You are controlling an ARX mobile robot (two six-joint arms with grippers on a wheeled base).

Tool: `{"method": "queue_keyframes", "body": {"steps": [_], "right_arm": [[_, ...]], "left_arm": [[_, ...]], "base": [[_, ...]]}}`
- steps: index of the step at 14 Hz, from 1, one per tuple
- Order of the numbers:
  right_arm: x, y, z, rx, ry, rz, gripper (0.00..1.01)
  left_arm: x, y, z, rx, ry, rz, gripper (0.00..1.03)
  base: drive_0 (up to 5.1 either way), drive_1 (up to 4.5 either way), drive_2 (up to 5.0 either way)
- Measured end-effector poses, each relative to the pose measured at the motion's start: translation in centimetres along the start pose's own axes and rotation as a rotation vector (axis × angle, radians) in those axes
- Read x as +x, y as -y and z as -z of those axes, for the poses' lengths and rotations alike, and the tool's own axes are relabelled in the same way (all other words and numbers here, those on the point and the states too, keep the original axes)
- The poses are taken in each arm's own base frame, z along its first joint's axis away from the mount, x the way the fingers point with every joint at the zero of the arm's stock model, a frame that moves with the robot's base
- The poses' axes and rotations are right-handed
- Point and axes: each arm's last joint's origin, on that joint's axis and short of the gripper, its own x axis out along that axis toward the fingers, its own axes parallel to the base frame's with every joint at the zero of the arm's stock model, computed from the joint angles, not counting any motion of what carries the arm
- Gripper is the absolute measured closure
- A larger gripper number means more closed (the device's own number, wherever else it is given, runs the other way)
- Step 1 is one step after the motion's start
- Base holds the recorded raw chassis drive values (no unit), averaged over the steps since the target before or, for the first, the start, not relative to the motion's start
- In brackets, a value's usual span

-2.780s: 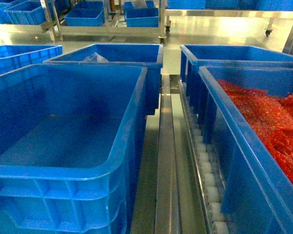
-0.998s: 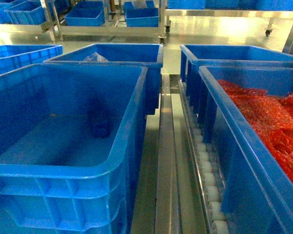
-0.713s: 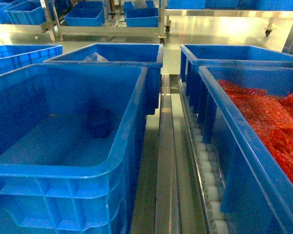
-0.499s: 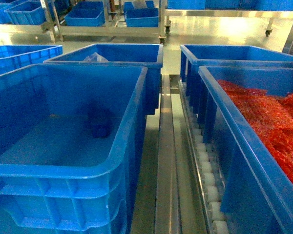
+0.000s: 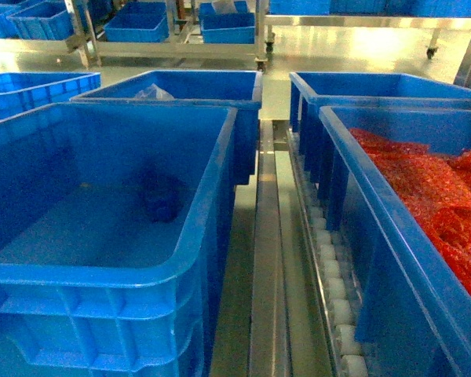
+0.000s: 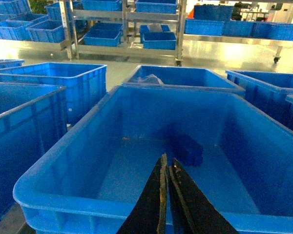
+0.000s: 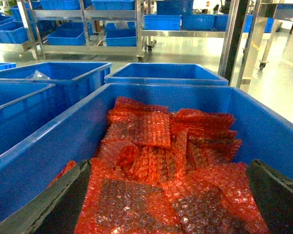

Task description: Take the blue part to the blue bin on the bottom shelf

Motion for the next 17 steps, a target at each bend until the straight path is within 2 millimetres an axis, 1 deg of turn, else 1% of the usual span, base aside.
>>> {"method": "queue_keyframes", "body": {"steps": [7, 8, 9, 10, 11, 12, 13, 15, 16, 17], "right_arm": [[0.0, 0.0, 0.0, 0.000, 0.000, 0.000, 0.03], [0.0, 0.0, 0.0, 0.000, 0.000, 0.000, 0.03], [0.0, 0.0, 0.0, 0.000, 0.000, 0.000, 0.03], [0.0, 0.0, 0.0, 0.000, 0.003, -0.001, 0.03], [0.0, 0.0, 0.0, 0.000, 0.000, 0.000, 0.03], [0.0, 0.0, 0.0, 0.000, 0.000, 0.000, 0.03], [0.0, 0.0, 0.0, 0.000, 0.000, 0.000, 0.03], [0.0, 0.0, 0.0, 0.000, 0.000, 0.000, 0.03], [0.0, 0.0, 0.0, 0.000, 0.000, 0.000, 0.03], [0.0, 0.0, 0.0, 0.000, 0.001, 0.000, 0.03]], "left_arm": [[-0.9, 0.0, 0.1, 0.000, 0.000, 0.000, 1.01], [-1.5, 0.0, 0.7, 0.000, -0.055, 0.001, 1.01], [-1.9, 0.0, 0.4, 0.000, -0.018, -0.001, 1.01], [-1.9, 0.0, 0.1, 0.002, -0.002, -0.003, 1.01], [-1.9, 0.0, 0.5, 0.003, -0.023, 0.000, 1.01], [-1.9, 0.0, 0.4, 0.003, -0.013, -0.001, 1.01], [-1.9, 0.0, 0.4, 0.002, -0.017, 0.000, 0.99], [-1.9, 0.0, 0.4, 0.003, -0.016, 0.000, 0.75], [-1.9, 0.0, 0.4, 0.003, -0.016, 0.000, 0.64], [-1.9, 0.0, 0.4, 0.002, -0.016, 0.000, 0.50]], "base": [[0.0, 0.00, 0.0], [0.0, 0.00, 0.0], [0.0, 0.00, 0.0], [0.0, 0.00, 0.0], [0.0, 0.00, 0.0], [0.0, 0.00, 0.0], [0.0, 0.00, 0.0], [0.0, 0.00, 0.0], [0.0, 0.00, 0.0], [0.0, 0.00, 0.0]]}}
